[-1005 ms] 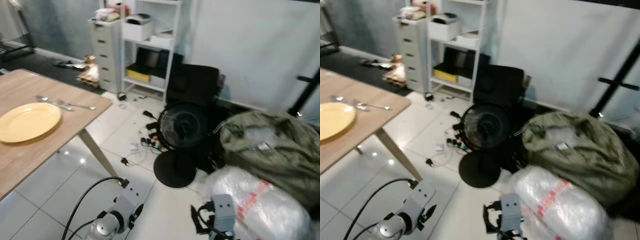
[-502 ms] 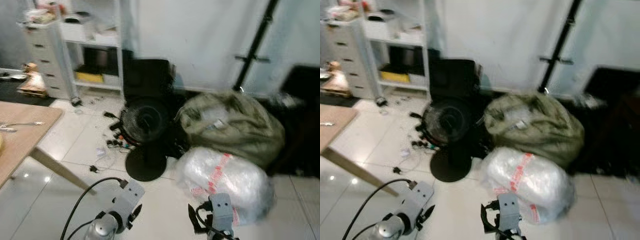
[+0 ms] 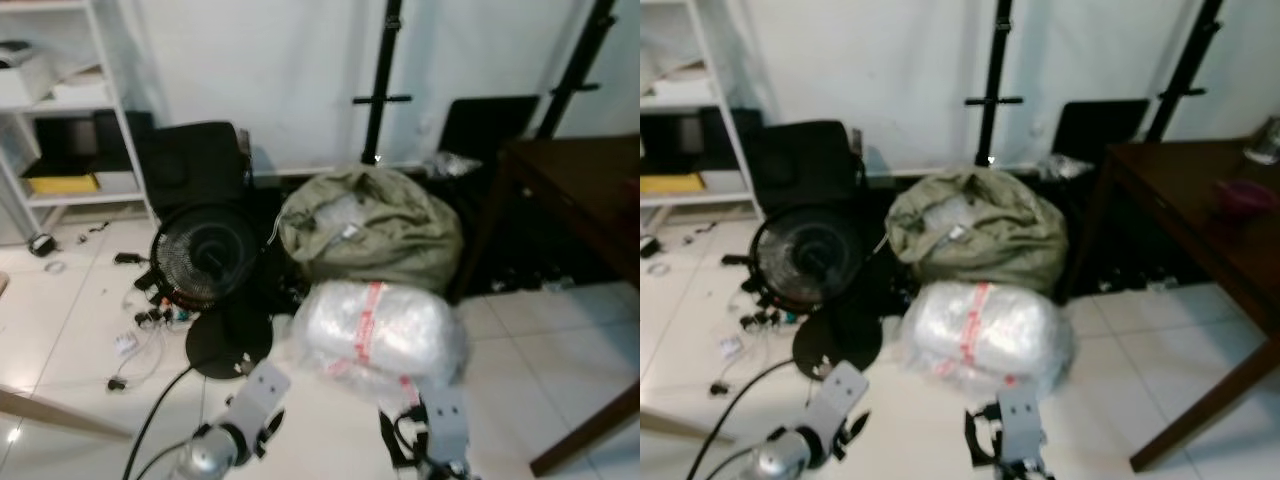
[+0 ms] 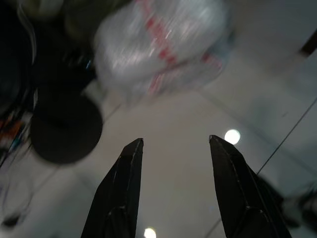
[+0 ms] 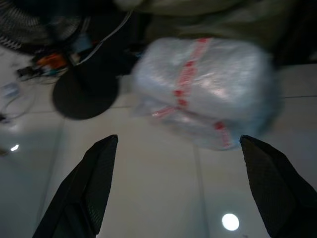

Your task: Setting the table

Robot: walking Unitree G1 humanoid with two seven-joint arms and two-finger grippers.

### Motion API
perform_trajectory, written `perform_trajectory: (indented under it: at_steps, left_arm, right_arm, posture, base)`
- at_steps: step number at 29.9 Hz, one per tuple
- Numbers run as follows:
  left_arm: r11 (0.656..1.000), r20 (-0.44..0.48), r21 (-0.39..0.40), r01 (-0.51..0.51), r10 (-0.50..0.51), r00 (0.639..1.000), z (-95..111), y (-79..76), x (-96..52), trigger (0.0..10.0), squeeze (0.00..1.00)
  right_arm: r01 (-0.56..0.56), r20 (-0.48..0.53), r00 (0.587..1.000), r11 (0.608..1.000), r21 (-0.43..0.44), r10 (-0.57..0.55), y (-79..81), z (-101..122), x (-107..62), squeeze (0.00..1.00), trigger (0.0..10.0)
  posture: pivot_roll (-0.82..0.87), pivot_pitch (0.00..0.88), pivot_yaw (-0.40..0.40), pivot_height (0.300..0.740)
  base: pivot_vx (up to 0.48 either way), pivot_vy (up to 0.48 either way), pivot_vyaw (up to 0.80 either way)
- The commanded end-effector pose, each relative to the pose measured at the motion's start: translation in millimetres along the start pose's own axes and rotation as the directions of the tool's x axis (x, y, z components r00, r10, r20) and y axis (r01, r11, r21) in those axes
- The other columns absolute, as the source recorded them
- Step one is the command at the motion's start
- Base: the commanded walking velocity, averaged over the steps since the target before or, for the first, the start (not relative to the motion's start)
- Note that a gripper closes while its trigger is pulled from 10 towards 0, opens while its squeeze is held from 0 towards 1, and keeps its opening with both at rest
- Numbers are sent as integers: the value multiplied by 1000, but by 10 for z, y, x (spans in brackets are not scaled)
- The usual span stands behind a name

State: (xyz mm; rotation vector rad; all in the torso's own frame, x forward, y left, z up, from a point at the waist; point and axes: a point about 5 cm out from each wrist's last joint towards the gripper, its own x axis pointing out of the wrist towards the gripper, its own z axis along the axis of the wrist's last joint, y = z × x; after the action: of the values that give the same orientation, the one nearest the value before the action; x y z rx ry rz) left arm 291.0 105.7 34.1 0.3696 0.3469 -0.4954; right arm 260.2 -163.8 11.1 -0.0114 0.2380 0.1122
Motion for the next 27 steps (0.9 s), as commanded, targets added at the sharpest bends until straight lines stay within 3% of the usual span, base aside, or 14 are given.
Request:
perform_trajectory:
  at_steps: [1,21,27]
  left_arm:
    - [1000,-35,14,5,-4,999,-104,1,-34,10000,0]
    - [1000,-31,15,6,-5,1000,-98,7,-31,10000,0]
    - [999,7,-25,27,-26,1000,-56,-9,-36,10000,0]
  right_arm:
    - [-3,-22,1000,1000,2,3,27,-64,-32,0,10000]
    - [0,-21,1000,1000,5,1,28,-66,-27,0,10000]
    - [1,-19,1000,1000,4,-1,23,-62,-29,0,10000]
  posture:
    - [56,69,92,740]
    - [57,71,95,740]
    - [56,75,94,740]
  base:
    - [0,0,-775]
    - [0,0,-775]
    - [0,0,-775]
